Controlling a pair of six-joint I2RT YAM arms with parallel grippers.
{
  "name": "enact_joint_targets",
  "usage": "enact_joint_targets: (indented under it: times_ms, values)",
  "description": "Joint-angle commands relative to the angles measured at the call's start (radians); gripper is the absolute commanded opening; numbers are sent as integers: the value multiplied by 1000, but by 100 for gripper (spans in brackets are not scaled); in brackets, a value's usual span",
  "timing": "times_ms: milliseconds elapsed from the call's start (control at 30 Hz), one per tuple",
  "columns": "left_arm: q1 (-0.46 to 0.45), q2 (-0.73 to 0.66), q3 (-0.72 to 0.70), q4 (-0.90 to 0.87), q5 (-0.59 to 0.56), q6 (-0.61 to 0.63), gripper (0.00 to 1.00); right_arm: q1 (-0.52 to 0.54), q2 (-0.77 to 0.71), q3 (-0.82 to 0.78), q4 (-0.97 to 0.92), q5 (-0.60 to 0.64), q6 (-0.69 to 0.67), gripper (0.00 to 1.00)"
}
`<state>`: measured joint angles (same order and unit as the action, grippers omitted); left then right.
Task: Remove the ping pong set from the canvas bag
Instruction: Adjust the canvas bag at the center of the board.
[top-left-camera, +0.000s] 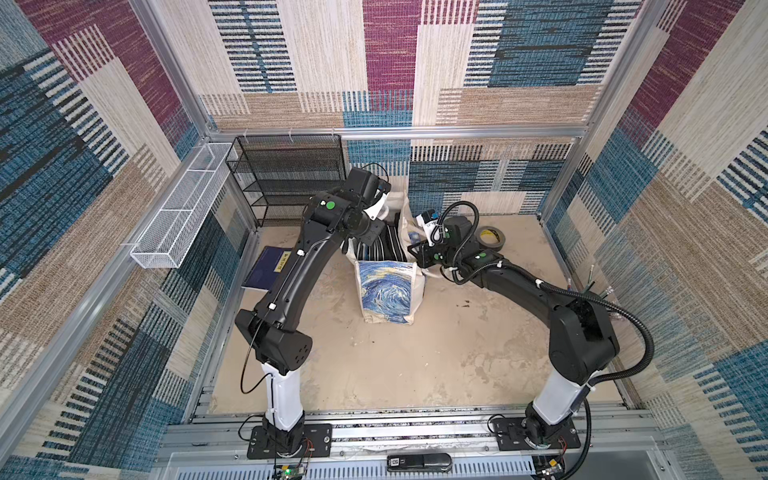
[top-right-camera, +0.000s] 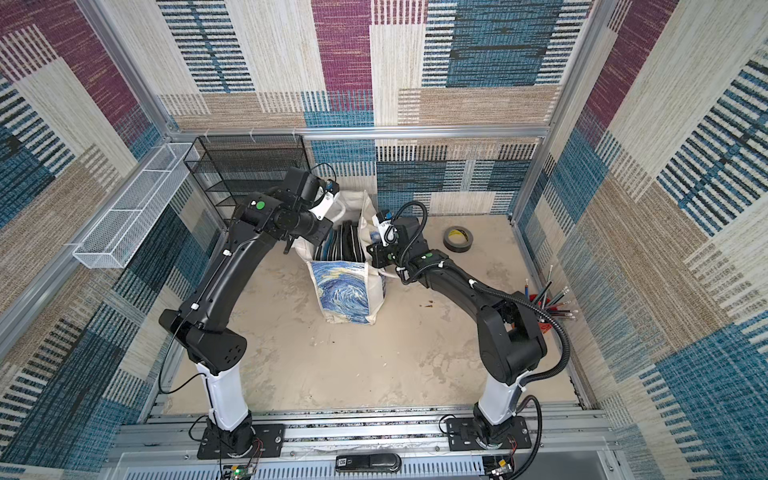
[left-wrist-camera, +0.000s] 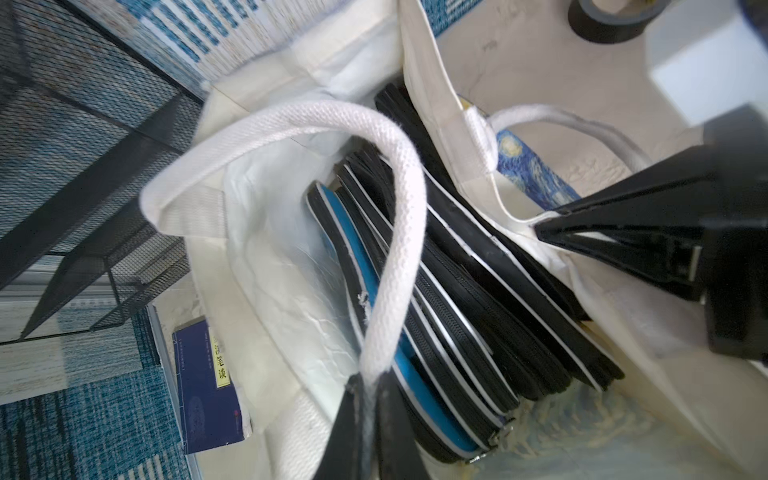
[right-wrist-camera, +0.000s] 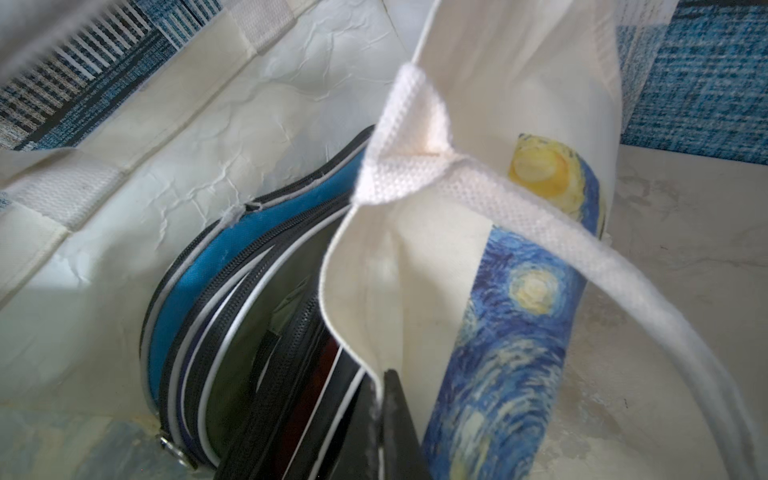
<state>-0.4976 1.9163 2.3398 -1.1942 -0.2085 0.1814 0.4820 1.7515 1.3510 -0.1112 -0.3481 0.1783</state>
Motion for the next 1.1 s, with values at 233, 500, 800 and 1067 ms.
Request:
enact_joint_targets:
  times_ms: [233,500,800,1067]
  values:
    - [152,-214,-295,165,-280,-211,0,1,-9,2,-60,-4,0,0]
    - [278,-458,-638,346,-331,-369,0,0,-42,-6,-63,35,8,0]
    - [309,-437,-793,381,-164,-493,10,0,-97,-13,-79,50,16,0]
    - [349,-437,-894,488,64,-558,100,0,-141,-4,-106,59,12,0]
